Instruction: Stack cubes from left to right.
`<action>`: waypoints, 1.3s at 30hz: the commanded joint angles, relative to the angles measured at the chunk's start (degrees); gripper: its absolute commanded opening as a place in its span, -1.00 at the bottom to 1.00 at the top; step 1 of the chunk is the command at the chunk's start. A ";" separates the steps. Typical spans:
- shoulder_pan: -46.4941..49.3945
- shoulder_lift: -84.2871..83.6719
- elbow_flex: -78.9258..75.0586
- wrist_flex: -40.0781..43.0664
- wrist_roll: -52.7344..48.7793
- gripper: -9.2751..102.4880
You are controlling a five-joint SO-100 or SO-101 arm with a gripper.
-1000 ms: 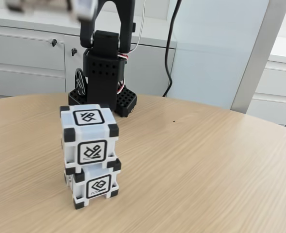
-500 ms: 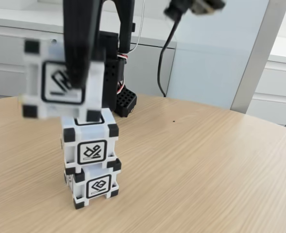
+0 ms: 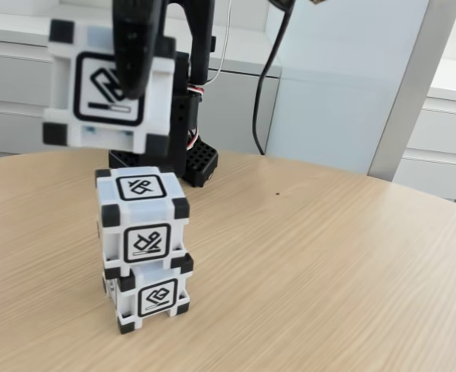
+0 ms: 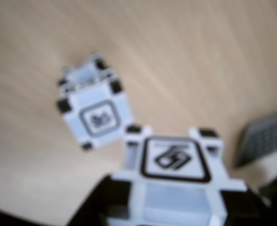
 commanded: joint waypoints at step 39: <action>-0.26 7.73 14.50 4.66 -2.46 -0.83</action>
